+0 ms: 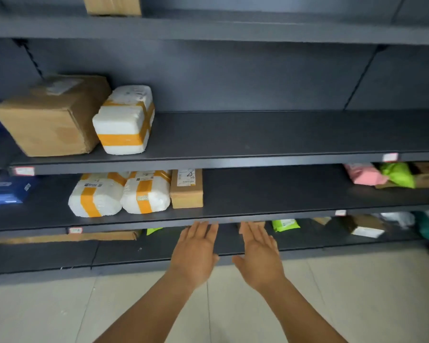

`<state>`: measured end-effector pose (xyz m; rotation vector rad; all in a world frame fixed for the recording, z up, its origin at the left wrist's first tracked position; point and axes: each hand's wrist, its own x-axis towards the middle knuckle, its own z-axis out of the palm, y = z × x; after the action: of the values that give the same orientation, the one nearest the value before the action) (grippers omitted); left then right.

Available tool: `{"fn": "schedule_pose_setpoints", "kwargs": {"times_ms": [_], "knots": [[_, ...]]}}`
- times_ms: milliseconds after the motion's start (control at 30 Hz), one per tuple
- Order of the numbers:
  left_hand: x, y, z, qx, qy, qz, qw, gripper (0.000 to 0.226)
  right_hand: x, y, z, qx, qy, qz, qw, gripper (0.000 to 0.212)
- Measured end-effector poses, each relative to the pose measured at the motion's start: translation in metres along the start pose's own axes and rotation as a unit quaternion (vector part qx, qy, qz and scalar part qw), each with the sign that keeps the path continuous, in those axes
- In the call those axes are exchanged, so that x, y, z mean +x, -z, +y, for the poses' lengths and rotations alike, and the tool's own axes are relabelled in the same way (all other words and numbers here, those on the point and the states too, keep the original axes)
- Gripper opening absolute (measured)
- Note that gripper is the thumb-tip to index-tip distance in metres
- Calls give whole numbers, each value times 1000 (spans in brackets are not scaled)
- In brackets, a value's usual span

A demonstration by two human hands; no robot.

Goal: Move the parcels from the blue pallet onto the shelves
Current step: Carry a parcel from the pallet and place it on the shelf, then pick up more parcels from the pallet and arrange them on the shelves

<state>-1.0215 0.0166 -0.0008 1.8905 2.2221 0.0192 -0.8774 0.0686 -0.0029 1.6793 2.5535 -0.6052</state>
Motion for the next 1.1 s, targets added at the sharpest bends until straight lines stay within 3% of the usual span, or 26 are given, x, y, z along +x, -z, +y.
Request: {"fn": "schedule_pose_setpoints", "kwargs": {"times_ms": [467,1100], "knots": [[-132,63,189,-20,-211,51,976,68,-242,91,94,45,-170,114,978,80],[-288,18,527,-1,-415,13,910,73,-542,117,333,60,-376,189,905,83]]}}
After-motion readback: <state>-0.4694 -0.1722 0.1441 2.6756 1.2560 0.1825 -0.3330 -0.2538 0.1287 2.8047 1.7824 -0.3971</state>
